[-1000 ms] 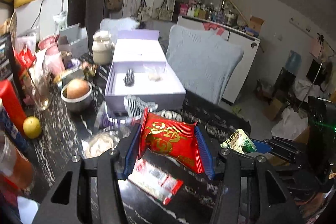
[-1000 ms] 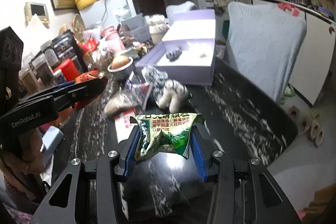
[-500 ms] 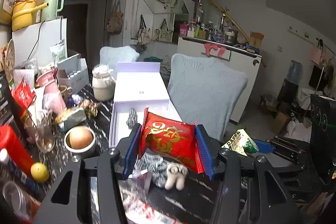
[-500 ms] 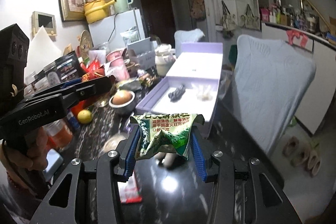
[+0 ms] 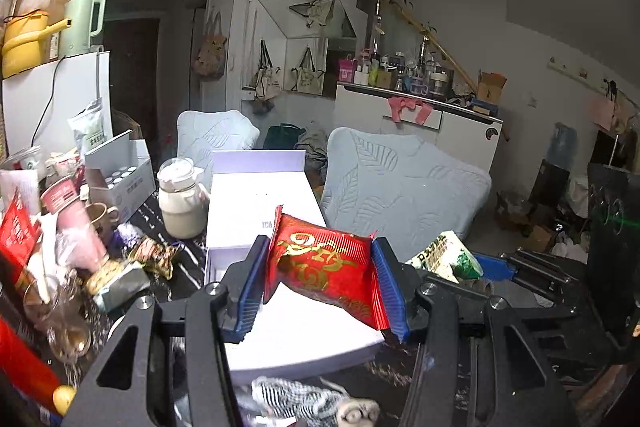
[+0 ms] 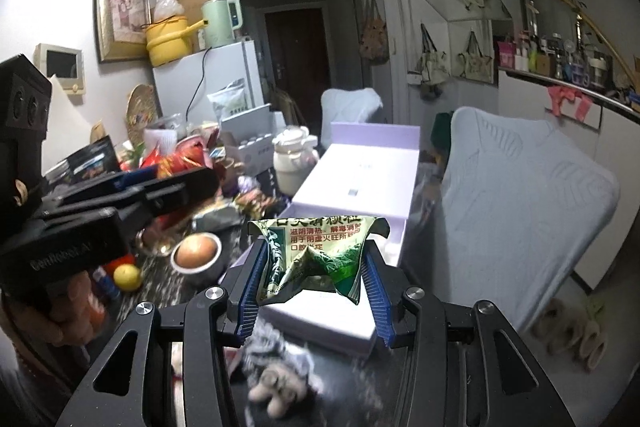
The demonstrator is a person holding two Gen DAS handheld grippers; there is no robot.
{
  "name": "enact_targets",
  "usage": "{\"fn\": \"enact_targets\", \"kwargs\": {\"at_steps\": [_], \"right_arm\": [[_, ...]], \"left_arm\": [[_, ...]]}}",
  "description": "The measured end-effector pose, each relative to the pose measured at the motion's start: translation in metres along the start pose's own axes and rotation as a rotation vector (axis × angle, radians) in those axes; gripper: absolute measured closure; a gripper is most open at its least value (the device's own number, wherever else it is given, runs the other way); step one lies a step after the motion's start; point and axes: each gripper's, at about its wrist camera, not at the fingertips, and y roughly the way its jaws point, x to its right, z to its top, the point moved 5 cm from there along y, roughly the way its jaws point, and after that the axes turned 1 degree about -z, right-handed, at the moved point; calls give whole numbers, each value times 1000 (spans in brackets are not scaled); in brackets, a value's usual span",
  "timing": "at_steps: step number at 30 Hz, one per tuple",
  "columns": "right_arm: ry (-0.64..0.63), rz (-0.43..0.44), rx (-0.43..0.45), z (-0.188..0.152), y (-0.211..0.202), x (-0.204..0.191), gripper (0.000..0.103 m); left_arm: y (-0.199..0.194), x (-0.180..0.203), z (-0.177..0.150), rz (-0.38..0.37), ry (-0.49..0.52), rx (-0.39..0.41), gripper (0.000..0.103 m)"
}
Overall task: Organize soft objects
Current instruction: 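Lift both snack packets and carry them toward the gift box, then lower both packets into the gift box and open both grippers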
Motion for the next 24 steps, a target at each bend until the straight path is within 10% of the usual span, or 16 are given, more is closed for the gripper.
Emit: {"fn": "enact_targets", "kwargs": {"at_steps": [24], "right_arm": [[69, -76, -71, 40, 131, 77, 57]], "left_arm": [[145, -65, 23, 78, -2, -74, 52]]}}
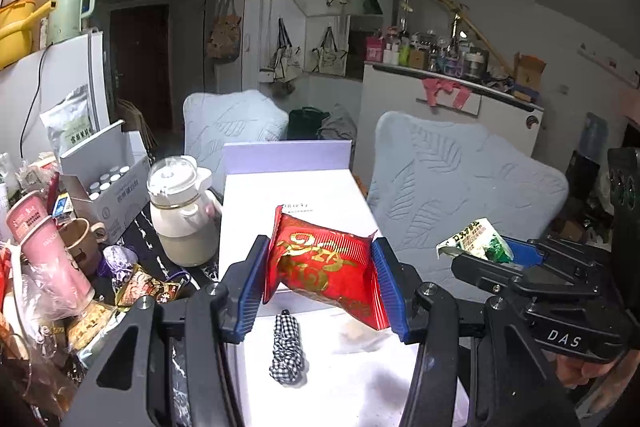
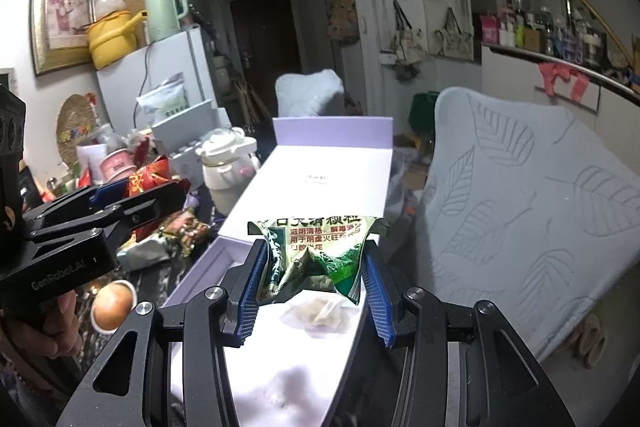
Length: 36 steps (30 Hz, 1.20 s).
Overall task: Organize soft objects
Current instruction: 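Lower both packets into the gift box and open both grippers, then withdraw both grippers from the box back over the table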
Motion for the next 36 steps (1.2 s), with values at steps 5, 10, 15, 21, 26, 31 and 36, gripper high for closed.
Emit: {"fn": "enact_targets", "kwargs": {"at_steps": [5, 10, 15, 21, 26, 31, 36], "right_arm": [[1, -8, -34, 0, 25, 5, 57], [-14, -7, -93, -4, 52, 5, 57], [-28, -2, -166, -11, 77, 5, 57], [-3, 35, -240, -15, 99, 7, 56], [-2, 29, -295, -17, 111, 9, 38], [3, 38, -300, -18, 109, 8, 29], [-28, 0, -290, -16, 100, 7, 29]], "left_arm": [[32, -8, -12, 12, -7, -74, 52], [58, -15, -29, 34, -7, -149, 52], [80, -21, -45, 52, -11, -228, 52], [92, -31, -53, 63, -31, -274, 51], [105, -34, -60, 58, -31, -341, 48], [105, -35, -62, 85, -33, -358, 48], [97, -31, -57, 110, -13, -351, 48]]}}
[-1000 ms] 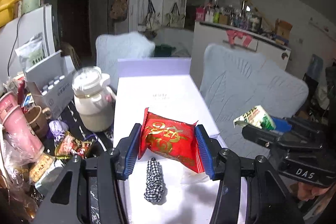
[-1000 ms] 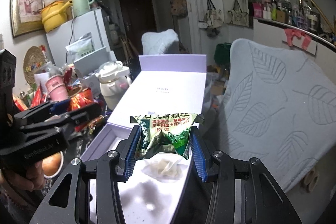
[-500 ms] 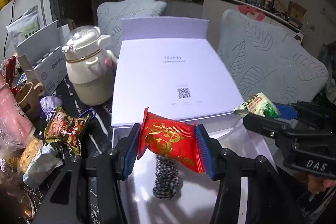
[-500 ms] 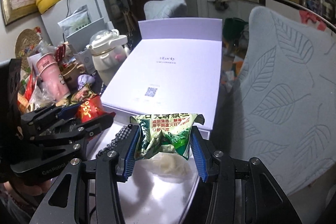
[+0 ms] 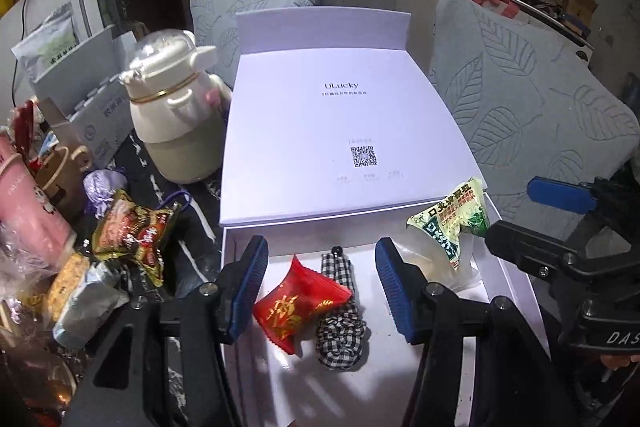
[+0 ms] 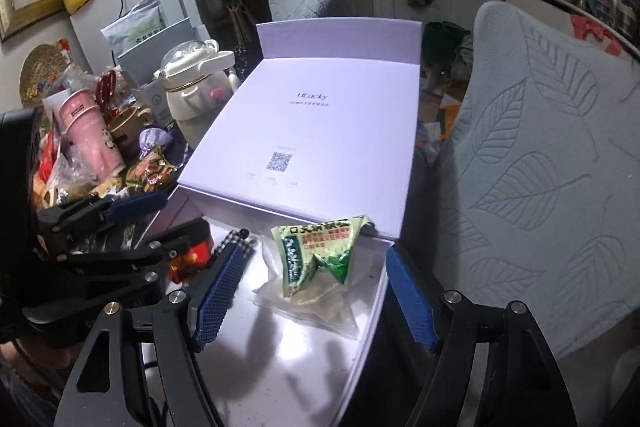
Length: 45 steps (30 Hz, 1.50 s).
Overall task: Organize soft objects
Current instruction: 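Withdraw both grippers from the box back over the table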
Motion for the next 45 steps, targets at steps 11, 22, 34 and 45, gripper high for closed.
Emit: {"fn": "enact_targets", "kwargs": {"at_steps": [11, 22, 34, 45], "right_arm": [[-4, -16, 68, 7, -46, -4, 29], [-28, -36, 176, 9, -124, -18, 29], [-84, -84, 311, -9, -208, -44, 29], [-113, -84, 399, -35, -266, -69, 25]], "left_arm": [[-50, 11, 11, 3, 15, 62, 48], [-132, 29, 20, 7, 44, 177, 48], [-221, 43, 6, 3, 52, 293, 48], [-287, 48, -26, 15, 50, 365, 48]]}}
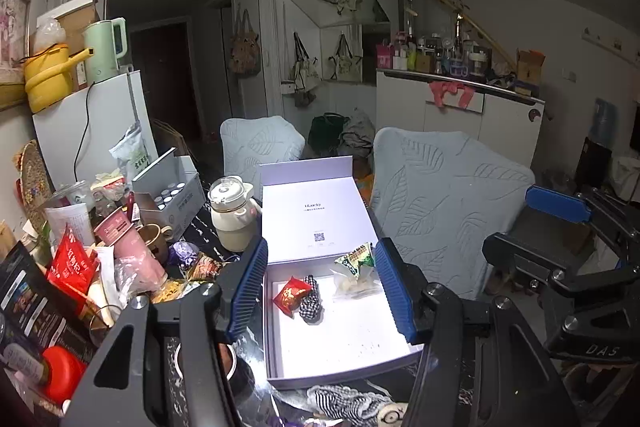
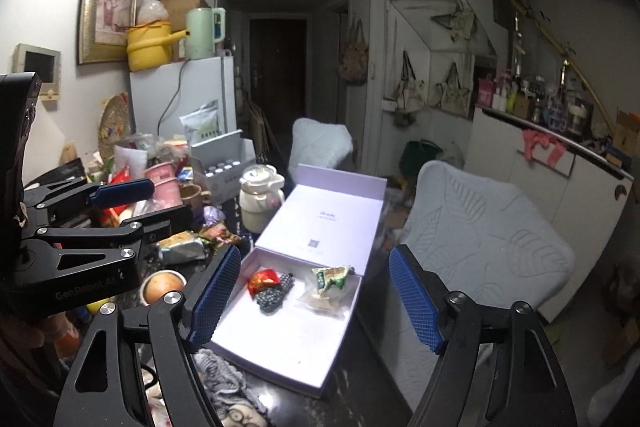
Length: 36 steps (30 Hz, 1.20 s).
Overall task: Organize soft objects
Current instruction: 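Withdraw both grippers from the box back over the table, then lower the right gripper onto the red-and-white noodle snack packet and grasp it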
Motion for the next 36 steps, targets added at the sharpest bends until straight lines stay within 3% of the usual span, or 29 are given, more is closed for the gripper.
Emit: {"fn": "enact_targets", "kwargs": {"at_steps": [15, 20, 27, 36], "right_arm": [[-3, 5, 30, -37, -45, -29, 25], [-7, 5, 1, -59, -46, -35, 25], [23, 16, -56, -95, -47, -41, 25], [42, 3, -118, -136, -51, -50, 25]], "left_arm": [[-44, 3, -47, -31, -25, 3, 48], [-47, 6, -74, -22, -12, -23, 48], [-40, 9, -115, -79, -45, -103, 48], [-40, 9, -154, -97, -51, -167, 48]]}}
